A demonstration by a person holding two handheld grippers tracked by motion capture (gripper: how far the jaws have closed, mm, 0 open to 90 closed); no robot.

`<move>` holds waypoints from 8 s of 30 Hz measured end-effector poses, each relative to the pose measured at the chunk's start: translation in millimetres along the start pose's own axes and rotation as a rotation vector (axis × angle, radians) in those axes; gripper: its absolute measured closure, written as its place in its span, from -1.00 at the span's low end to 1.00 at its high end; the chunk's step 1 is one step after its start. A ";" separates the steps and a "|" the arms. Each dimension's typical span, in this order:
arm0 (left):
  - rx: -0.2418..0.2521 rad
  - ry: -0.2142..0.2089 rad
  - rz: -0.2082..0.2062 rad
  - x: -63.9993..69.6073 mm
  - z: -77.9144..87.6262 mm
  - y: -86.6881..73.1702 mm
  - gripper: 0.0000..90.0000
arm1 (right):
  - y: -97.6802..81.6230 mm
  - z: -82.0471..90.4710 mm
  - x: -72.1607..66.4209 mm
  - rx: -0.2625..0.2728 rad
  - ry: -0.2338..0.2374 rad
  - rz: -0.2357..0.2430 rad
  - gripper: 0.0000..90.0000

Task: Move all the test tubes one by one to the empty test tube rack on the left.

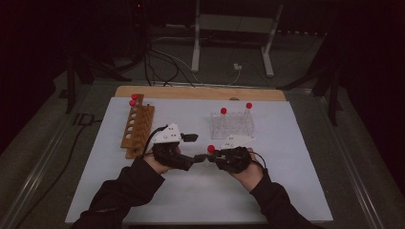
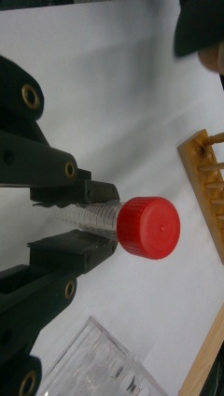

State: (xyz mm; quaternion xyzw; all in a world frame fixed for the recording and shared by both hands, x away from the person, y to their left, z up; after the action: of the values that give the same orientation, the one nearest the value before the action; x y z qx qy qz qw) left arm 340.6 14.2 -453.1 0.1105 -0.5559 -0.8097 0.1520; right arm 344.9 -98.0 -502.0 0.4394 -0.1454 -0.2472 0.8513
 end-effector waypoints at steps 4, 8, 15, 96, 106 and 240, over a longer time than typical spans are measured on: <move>0.002 -0.009 -0.009 1.2 -7.4 2.4 -0.22 | 0.8 1.5 -0.2 0.004 -0.001 0.001 0.66; -0.006 -0.016 0.001 0.5 -14.6 2.0 -0.06 | 1.0 1.3 -1.4 0.005 0.004 0.000 0.66; -0.021 -0.003 -0.008 -0.6 -25.0 -2.2 0.21 | 1.7 1.9 -1.5 0.004 0.006 0.000 0.66; -0.052 0.351 0.027 -96.9 106.0 13.6 0.60 | 17.9 29.7 16.0 0.170 -0.050 -0.105 -1.00; -0.026 0.457 0.068 -124.3 133.8 13.0 0.60 | 19.2 33.1 17.4 0.181 -0.052 -0.106 -1.00; -0.072 0.252 0.111 -27.1 74.9 -69.2 -0.93 | 16.9 -14.2 121.4 0.110 -0.284 -0.201 -0.48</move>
State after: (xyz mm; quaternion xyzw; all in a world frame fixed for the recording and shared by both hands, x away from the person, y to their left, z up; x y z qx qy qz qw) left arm 331.2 112.3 -490.6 0.1749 -0.5081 -0.7992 0.2692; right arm 457.9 -146.8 -492.5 0.4584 -0.2330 -0.3822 0.7678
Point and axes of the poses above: each handheld gripper's, and its own axes: z roughly backward along the jaws, y roughly out of its top, x roughly to its right, the point moved 8 cm from there along -z, roughly forward along the jaws, and after that the axes turned 1 degree about y, right-handed, at the moved point
